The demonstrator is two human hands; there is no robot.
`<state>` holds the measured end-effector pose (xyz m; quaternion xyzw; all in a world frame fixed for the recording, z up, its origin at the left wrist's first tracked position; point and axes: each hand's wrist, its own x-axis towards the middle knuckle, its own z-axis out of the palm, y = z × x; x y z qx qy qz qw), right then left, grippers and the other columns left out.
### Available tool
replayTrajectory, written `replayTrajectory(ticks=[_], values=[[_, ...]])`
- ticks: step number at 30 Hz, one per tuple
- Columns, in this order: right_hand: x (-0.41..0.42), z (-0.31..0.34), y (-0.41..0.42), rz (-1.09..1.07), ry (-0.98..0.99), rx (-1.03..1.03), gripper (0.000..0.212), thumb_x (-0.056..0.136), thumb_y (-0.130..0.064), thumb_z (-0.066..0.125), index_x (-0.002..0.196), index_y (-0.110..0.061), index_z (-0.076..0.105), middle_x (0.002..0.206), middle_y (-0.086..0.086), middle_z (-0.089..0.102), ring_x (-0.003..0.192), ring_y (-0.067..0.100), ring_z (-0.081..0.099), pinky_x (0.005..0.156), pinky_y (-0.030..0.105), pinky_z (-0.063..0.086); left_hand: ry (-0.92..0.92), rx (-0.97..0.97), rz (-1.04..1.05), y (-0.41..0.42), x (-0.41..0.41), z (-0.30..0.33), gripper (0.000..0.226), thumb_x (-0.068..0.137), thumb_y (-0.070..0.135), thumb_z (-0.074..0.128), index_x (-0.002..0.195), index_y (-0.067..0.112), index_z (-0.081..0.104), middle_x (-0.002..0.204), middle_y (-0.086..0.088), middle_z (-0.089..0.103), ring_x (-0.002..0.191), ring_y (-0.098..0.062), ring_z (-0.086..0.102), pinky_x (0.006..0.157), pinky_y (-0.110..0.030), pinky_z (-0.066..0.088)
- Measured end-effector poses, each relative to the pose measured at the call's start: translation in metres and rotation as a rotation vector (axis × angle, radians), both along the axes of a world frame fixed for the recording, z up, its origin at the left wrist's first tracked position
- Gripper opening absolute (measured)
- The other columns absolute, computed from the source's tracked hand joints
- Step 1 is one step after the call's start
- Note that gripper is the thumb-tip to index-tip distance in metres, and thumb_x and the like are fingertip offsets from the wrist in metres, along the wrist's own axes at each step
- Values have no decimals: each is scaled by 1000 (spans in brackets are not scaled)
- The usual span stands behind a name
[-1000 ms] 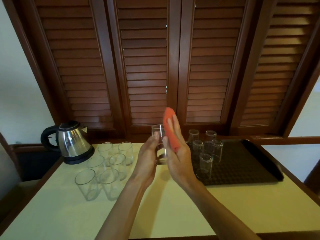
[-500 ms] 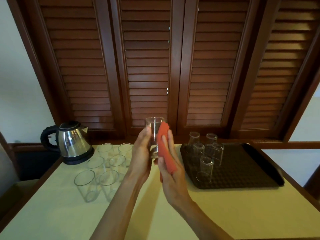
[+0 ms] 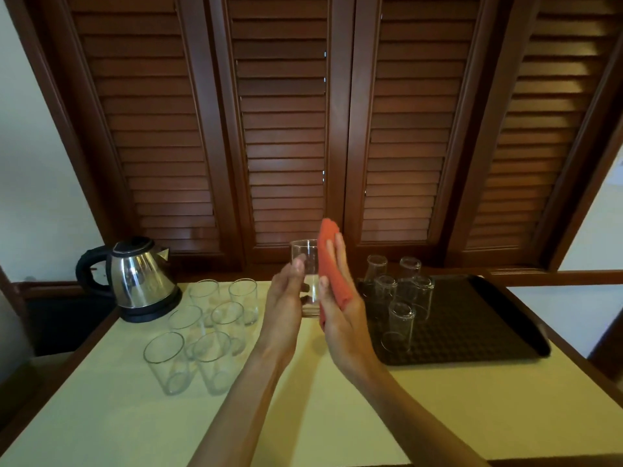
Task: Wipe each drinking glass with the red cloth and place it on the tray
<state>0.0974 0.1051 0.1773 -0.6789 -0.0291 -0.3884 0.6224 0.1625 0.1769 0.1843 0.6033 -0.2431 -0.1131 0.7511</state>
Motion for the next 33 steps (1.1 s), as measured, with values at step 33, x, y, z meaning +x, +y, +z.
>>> replayTrajectory(ticks=[33], values=[[-10,-14,9,-23,28,29,43,104,-43,48,145,-53,41,159,-3,41,147,22,35,113,28,36,-28,-33,62,-3,-3,9,46,104,52,38,132,29,65,118,-4,75,110,-18,73,87,-28,60]])
